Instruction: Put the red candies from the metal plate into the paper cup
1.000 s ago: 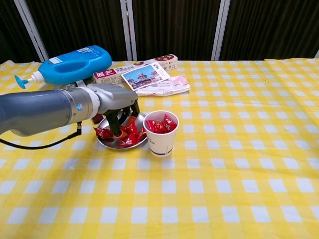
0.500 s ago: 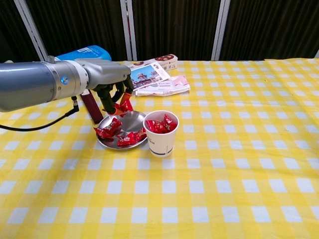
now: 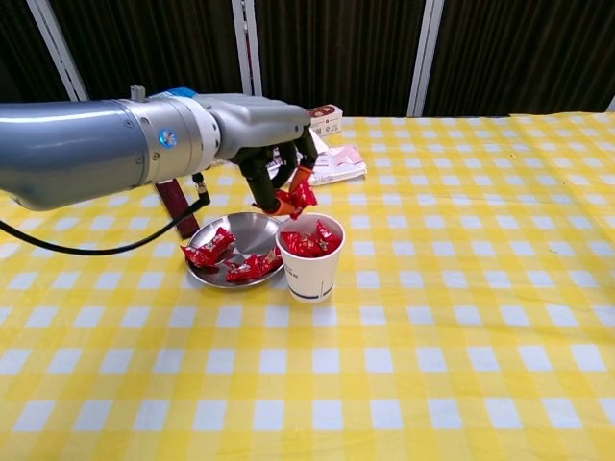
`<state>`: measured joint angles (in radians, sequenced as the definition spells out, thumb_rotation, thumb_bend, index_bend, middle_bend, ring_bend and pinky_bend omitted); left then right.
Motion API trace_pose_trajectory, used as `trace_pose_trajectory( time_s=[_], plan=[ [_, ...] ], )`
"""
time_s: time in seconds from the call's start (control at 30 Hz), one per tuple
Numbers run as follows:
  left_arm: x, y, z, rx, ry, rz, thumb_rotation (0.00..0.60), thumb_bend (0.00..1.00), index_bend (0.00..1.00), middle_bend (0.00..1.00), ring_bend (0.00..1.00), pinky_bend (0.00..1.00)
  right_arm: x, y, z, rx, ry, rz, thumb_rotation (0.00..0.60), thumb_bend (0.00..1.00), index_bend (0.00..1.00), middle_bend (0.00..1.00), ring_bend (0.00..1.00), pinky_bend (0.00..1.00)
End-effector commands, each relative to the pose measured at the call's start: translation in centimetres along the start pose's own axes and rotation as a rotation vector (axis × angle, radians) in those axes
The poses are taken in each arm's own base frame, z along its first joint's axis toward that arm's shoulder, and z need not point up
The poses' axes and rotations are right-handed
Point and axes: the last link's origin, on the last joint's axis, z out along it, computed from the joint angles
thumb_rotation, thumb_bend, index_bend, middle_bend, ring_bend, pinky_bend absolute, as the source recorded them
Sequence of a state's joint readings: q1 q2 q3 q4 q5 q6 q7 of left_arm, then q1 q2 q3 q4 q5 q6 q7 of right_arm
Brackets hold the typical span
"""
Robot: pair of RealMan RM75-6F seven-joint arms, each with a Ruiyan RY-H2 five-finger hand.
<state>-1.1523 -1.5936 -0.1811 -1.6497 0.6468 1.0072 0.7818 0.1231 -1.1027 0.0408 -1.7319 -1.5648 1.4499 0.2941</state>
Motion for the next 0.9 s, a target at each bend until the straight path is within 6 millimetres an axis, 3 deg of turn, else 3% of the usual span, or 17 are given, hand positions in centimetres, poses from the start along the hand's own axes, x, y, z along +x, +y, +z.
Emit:
trace_pose_trajectory(
  time_s=[0.03,0.23,0.5,0.9],
  plan=[
    [0.0,1.4,0.1,-0.027,0.010,-0.013,0.600,0.38,0.58,0.68,0.90,0.98,0.0,0.0,0.0,-0.001,0.001,0.001,0.600,0.39,0.00,0.00,0.00,0.00],
    [-0.6,2.8,0.2,-0.046,0.001,-0.022,0.600,0.38,0.58,0.68,0.90,0.98,0.0,0.0,0.0,0.002,0.000,0.002,0.600,0.39,0.00,0.00,0.00,0.00],
    [-1.5,3.2,0.2,-0.053,-0.020,-0.010,0.600,0.37,0.54,0.64,0.90,0.98,0.0,-0.1,0.0,0.003,-0.003,0.003,0.600,0.39,0.00,0.00,0.00,0.00],
    [-1.3,3.0,0.0,-0.056,-0.007,-0.024,0.600,0.35,0.43,0.49,0.90,0.98,-0.1,-0.1,0.0,0.005,-0.004,0.002,0.600,0.39,0.00,0.00,0.00,0.00]
  ],
)
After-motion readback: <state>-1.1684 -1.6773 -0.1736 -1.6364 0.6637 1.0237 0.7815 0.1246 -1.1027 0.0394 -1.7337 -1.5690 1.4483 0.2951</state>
